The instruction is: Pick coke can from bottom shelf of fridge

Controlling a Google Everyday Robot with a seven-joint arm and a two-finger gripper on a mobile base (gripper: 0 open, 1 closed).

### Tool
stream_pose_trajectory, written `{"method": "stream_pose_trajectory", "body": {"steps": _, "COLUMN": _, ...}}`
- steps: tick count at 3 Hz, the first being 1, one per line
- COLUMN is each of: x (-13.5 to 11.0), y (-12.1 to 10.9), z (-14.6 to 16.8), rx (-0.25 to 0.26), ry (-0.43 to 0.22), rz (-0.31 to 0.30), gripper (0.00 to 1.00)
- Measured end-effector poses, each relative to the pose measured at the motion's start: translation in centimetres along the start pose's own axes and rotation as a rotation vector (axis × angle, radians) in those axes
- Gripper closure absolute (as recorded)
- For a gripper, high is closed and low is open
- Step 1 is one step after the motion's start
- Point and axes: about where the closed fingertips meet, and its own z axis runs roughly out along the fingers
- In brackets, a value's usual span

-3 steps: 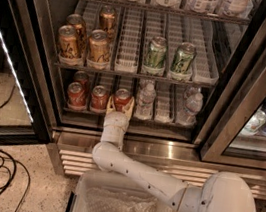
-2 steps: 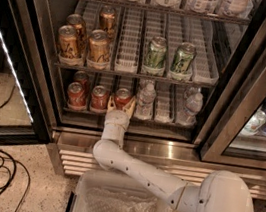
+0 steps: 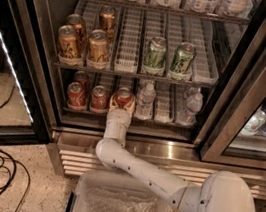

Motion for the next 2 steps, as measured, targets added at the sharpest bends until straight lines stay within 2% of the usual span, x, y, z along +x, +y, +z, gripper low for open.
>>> {"method": "stream_pose_trajectory", "body": {"steps": 1, "x": -1.0, "y": -0.3, "z": -1.9, "rx": -0.066, "ry": -0.020, "rz": 0.064, "gripper": 0.99}}
{"method": "stream_pose_trajectory", "body": {"steps": 2, "x": -2.8, "y": -0.1, "z": -3.9, "rx": -0.152, "ry": -0.052, "rz": 0.121, "gripper": 1.00}}
